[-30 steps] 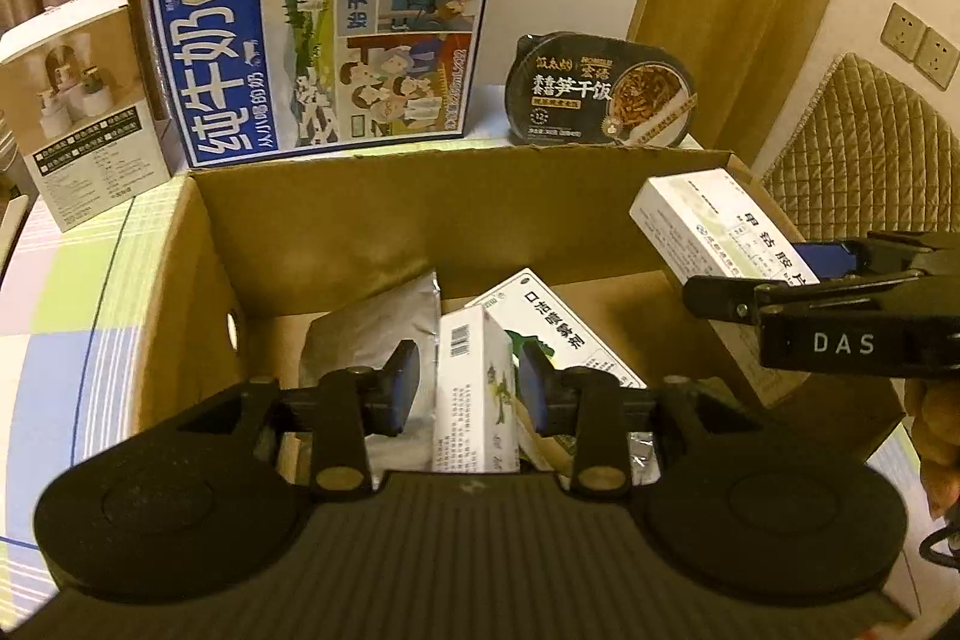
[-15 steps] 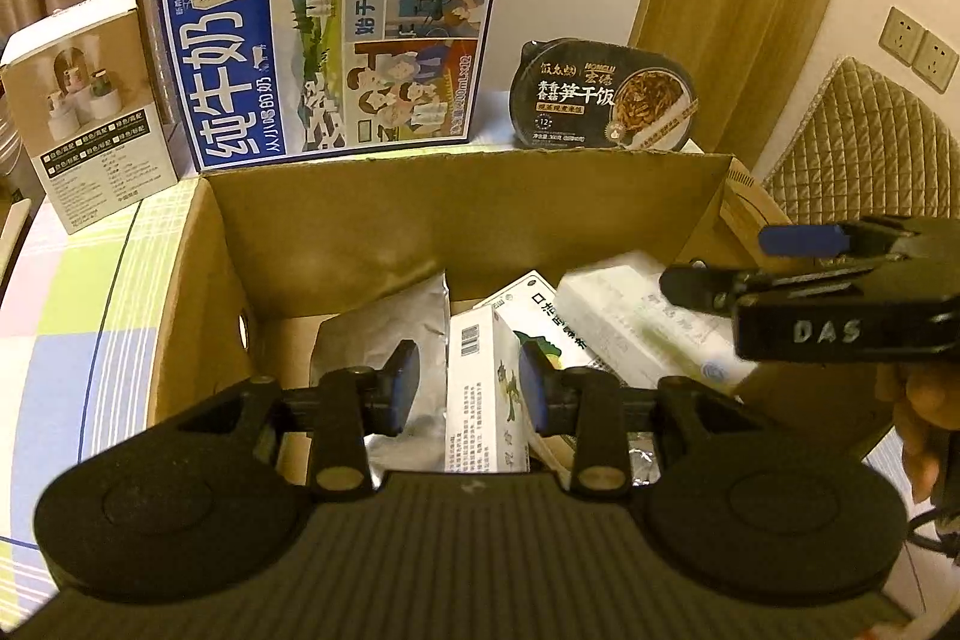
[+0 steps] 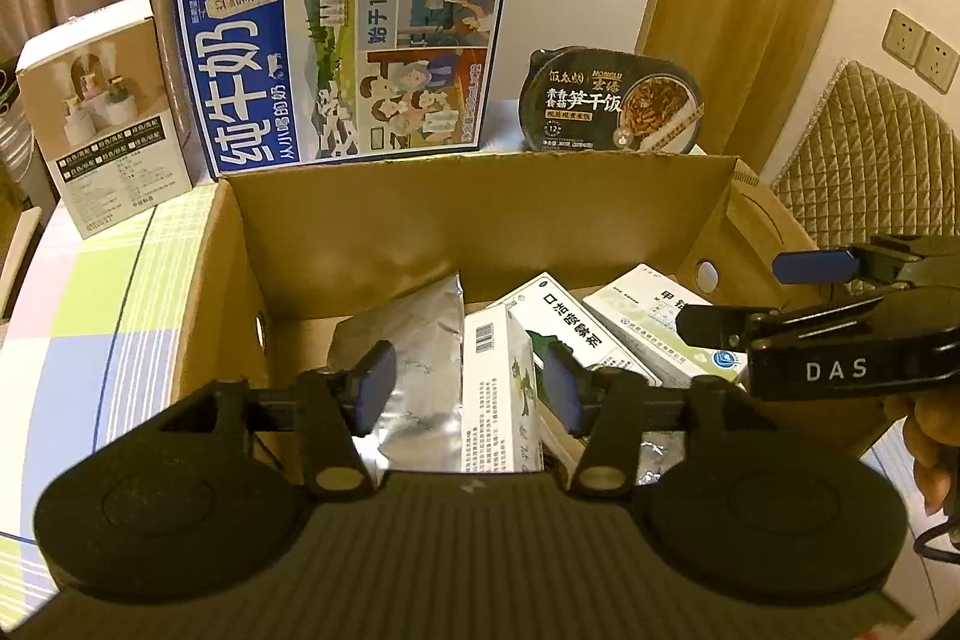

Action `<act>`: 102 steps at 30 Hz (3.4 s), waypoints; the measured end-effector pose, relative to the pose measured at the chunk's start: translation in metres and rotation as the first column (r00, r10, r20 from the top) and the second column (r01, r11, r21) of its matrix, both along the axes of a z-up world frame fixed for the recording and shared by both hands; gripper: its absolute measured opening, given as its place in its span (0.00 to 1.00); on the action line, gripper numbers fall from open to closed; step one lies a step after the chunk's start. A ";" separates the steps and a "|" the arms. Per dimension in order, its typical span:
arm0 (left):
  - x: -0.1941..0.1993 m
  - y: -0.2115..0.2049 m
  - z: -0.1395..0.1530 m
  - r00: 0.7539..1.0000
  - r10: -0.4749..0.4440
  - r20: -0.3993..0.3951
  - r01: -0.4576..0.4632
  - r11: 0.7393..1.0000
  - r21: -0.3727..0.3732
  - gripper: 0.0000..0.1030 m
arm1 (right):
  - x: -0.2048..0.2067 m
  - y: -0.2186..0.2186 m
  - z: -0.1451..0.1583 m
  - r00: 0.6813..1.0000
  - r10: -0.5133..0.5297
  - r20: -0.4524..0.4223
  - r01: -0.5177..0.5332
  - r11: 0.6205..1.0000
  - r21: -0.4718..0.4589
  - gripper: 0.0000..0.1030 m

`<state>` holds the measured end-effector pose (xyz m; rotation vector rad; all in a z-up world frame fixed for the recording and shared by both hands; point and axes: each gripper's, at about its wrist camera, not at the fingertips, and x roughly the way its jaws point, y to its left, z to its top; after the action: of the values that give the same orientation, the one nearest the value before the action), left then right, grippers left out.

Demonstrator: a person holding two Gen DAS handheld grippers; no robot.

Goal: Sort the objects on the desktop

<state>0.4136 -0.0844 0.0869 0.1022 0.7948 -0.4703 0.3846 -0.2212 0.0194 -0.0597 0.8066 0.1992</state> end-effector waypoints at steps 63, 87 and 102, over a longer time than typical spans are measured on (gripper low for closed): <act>-0.179 0.042 0.080 0.986 0.138 0.093 -0.138 0.990 -0.012 0.99 | -0.200 -0.017 0.091 0.992 0.008 0.127 -0.011 1.000 0.021 0.98; -0.266 0.050 0.106 0.984 0.166 0.071 -0.163 0.986 -0.047 0.99 | -0.286 -0.039 0.110 0.990 -0.107 0.089 0.098 0.991 0.096 0.98; -0.324 0.051 0.122 0.982 0.160 0.103 -0.154 0.986 -0.059 0.99 | -0.342 -0.045 0.123 0.985 -0.127 0.115 0.116 0.989 0.097 0.98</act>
<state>0.0892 -0.0331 0.2090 0.0167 0.6784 -0.3323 0.0424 -0.2664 0.1429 0.0614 0.6770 0.1151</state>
